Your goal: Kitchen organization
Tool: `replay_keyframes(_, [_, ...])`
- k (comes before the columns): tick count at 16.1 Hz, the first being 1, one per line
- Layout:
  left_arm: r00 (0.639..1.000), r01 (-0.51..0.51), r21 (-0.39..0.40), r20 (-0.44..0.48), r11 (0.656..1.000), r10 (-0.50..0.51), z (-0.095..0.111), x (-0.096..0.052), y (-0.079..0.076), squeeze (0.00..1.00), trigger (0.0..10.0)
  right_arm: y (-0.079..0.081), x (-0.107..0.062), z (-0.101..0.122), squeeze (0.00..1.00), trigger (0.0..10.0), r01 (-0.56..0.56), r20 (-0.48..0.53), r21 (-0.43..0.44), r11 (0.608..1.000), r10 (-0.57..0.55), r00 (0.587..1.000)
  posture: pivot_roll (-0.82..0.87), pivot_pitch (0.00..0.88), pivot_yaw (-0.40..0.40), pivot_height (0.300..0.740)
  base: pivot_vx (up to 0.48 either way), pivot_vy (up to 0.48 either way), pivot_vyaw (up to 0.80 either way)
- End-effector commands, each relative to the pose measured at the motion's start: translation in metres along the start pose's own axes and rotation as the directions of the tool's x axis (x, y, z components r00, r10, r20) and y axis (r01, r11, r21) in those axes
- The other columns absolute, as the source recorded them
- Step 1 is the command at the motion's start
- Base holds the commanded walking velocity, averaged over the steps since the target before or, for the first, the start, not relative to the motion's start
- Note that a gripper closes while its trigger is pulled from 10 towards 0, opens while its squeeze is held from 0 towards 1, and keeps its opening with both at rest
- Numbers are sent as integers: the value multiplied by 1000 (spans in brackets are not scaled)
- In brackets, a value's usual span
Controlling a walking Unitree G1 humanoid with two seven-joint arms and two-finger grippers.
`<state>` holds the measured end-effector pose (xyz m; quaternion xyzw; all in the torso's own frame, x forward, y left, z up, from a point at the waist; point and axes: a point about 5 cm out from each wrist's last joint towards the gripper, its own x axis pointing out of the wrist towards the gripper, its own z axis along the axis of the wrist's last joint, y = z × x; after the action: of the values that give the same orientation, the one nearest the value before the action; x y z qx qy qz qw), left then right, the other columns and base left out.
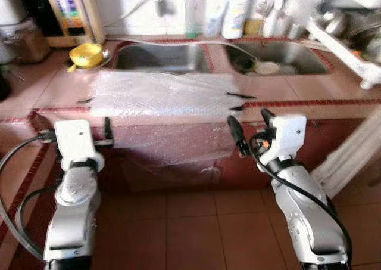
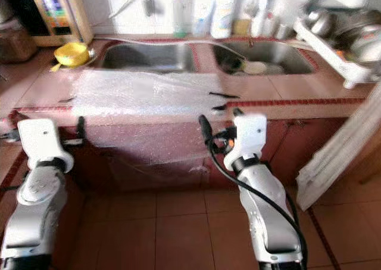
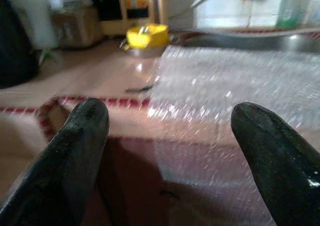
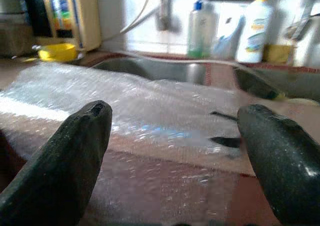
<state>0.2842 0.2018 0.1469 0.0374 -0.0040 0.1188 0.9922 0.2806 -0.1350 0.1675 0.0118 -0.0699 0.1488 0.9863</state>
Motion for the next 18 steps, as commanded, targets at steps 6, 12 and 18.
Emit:
replay_keyframes(6, [999, 44, -4, -16, 999, -44, 1, 4, -11, 0, 10000, -2, 1, 5, 0, 10000, 15, 4, -12, 1000, -15, 1000, -96, 36, 25, 740, 0, 0, 800])
replay_keyframes(12, [993, 115, -43, 5, 992, -115, 8, 7, -23, 0, 10000, -7, 2, 7, 0, 10000, 45, 12, -8, 999, -45, 999, -95, 35, 25, 740, 0, 0, 382])
replay_keyframes(18, [984, 180, -88, 2, 980, -181, 8, 5, -30, 0, 10000, -5, 6, 9, 0, 10000, 46, 15, 19, 999, -47, 999, -89, 24, 12, 740, 0, 0, 0])
